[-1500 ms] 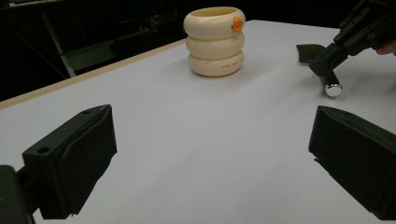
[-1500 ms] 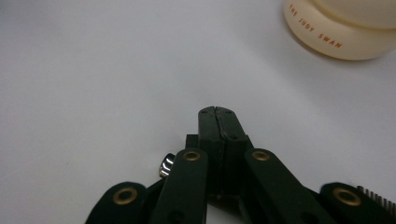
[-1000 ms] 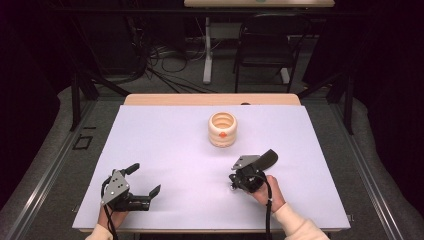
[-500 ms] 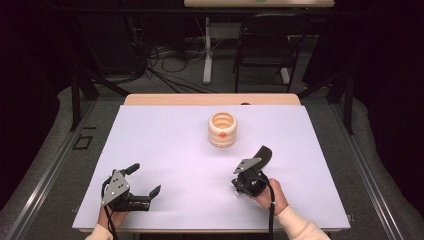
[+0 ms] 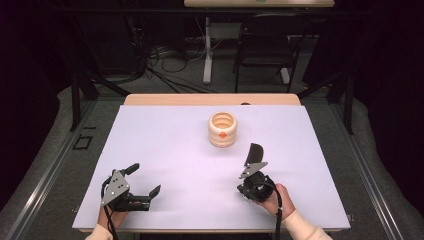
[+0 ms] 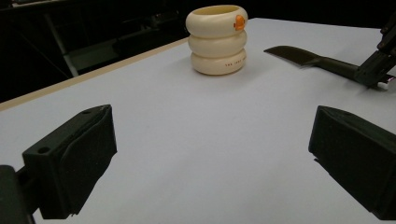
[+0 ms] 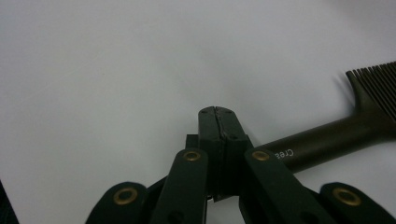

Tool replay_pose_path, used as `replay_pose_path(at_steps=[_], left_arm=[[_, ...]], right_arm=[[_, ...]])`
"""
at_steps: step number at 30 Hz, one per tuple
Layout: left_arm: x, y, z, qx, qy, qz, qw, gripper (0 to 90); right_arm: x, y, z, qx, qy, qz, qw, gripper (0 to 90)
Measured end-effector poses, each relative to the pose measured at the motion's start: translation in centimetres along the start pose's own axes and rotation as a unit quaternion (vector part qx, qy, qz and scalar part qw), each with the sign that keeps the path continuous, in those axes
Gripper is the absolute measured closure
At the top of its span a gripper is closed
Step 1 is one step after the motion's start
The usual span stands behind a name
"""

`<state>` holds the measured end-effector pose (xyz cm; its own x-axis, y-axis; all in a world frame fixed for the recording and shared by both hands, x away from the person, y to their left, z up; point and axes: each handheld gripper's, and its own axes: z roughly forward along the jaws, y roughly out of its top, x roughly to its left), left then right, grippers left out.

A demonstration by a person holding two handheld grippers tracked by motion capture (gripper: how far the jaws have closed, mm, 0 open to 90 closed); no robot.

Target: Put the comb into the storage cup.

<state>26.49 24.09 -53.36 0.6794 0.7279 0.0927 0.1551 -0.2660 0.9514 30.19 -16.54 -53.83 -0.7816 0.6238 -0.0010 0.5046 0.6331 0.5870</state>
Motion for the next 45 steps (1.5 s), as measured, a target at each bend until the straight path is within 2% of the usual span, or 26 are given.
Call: replay_pose_path(at_steps=[13,16,22,37,45], left_arm=[[0.0,0.0,0.1,0.002,0.002,-0.001,1.0000,0.9],[0.0,0.0,0.0,0.002,0.003,0.001,1.0000,0.9],[0.0,0.0,0.1,0.002,0.003,0.000,1.0000,0.9],[0.0,0.0,0.0,0.003,0.004,0.001,1.0000,0.9],[-0.1,0.1,0.0,0.003,0.005,0.004,1.0000,0.9]], right_arm=[[-0.6,-1.6,-1.8,0.011,-0.008,0.013,0.9998,90.0],[-0.9,-1.9,-2.1,0.010,-0.012,0.022,0.9996,90.0],[-1.2,-2.3,-2.3,0.015,-0.017,0.023,0.9995,90.0],[-2.6,-3.5,-3.3,0.015,-0.032,0.047,0.9983,90.0],[-3.2,-3.8,-3.4,0.018,-0.048,0.049,0.9975,90.0]])
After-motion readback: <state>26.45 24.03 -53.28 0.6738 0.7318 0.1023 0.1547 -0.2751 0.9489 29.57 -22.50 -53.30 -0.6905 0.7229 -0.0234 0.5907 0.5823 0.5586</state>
